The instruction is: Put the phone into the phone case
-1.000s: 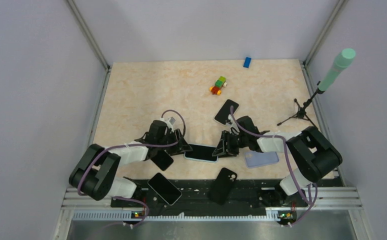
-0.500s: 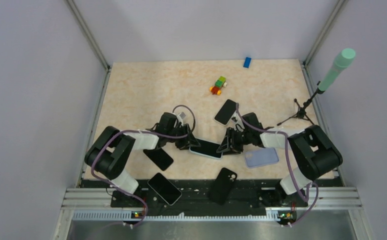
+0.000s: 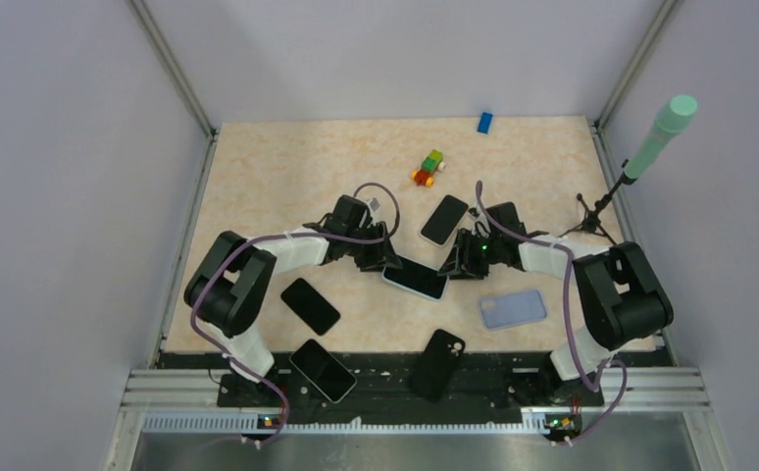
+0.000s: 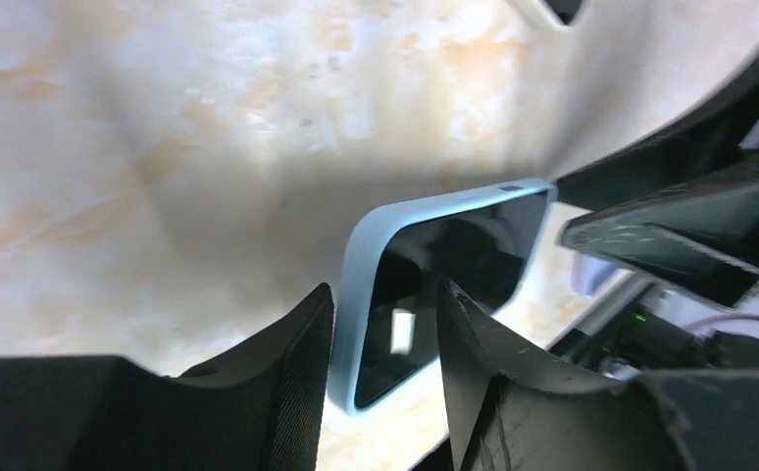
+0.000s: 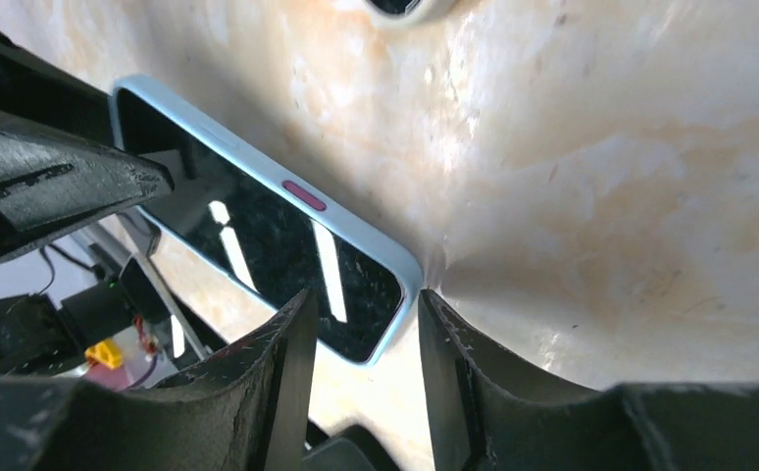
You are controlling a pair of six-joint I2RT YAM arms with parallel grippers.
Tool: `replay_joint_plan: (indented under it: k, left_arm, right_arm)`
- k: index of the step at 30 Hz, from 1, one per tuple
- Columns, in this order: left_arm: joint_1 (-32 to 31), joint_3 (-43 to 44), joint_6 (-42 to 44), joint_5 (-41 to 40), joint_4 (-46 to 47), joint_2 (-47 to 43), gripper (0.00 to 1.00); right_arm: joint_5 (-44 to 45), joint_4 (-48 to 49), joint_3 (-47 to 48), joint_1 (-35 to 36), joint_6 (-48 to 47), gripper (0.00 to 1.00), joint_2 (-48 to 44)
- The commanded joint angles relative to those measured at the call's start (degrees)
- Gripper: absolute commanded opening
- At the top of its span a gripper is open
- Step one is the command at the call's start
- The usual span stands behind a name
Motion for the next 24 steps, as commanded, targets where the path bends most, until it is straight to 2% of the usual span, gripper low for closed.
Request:
replay_joint_plan:
  k: [1,5,10,15,19,24]
  left_arm:
    - [-0.3,3.5,6.5,-10.8,-11.5,-1.2,0.47]
    - [-0.5,3.1,10.3,-21.4,-18.5,-4.9,0.52]
    - [-1.1,1.2,12.1,-30.6,-23.8,-9.4,0.54]
    - [-4.8,-3.6,11.4,-28.1,-20.6,-13.5,0.54]
    - [-12.6,-5.5,10.7,-26.8,-17.4,-13.9,0.53]
    - [-22.5,-5.5,10.3,-26.1,-14.2,-11.7,0.52]
  right_arm:
    - [6.6,-3.8,4.4,-0.6,-5.1,0.42,0.6]
    - [10.3,-6.6,4.7,-0.5,-7.1,0.43,0.0]
    - [10.1,-6.1,2.5,-0.6,-7.0,0.44,-1.9]
    - [7.1,-4.0,-1.6,-0.5,-5.6,0.44,-5.9]
    - [3.0,-1.4,-5.6,-0.6,-3.2,0.44,-9.0]
    - [2.3,-2.0,-8.7,-0.6,-2.5,0.44,-13.7]
